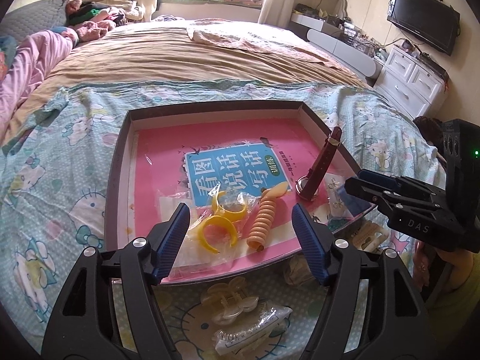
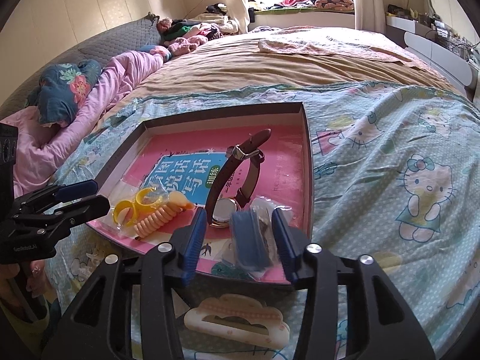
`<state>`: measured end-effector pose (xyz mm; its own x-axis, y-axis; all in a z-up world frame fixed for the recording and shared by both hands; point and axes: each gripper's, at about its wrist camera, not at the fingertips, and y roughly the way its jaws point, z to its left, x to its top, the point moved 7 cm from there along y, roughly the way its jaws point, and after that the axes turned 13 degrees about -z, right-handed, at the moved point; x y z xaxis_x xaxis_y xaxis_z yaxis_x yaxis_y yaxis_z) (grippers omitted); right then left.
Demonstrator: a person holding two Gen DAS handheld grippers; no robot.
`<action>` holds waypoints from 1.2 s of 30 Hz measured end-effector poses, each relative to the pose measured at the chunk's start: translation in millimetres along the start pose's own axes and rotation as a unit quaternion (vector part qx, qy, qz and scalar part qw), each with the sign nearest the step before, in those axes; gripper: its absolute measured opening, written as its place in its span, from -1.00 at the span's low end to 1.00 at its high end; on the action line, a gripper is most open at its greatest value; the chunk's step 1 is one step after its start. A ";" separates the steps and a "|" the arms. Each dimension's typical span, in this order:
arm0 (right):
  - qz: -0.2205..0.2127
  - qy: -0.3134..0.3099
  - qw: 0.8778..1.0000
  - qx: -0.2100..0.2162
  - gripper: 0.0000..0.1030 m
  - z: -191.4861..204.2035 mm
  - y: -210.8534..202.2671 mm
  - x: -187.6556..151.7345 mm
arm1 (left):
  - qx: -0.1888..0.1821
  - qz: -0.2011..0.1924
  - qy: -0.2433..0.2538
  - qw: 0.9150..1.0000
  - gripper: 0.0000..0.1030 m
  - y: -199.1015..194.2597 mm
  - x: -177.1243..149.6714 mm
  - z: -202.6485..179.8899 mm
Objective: Organize jewelry
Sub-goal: 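Withdraw both tools from the box toward the remaining items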
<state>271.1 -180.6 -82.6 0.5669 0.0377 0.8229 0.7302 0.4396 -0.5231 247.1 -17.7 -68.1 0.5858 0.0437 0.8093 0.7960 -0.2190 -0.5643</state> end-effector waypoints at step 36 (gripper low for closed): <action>-0.089 -0.001 0.996 0.018 0.64 27.3 -78.6 41.2 | 0.038 -0.053 -0.030 0.997 0.81 -64.3 20.5 29.7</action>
<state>226.6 -189.1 -1.5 0.4294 -0.0424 0.9021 0.8047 0.4715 -0.3609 212.4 26.3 -20.1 0.5044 0.1220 0.8548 0.8617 -0.1350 -0.4892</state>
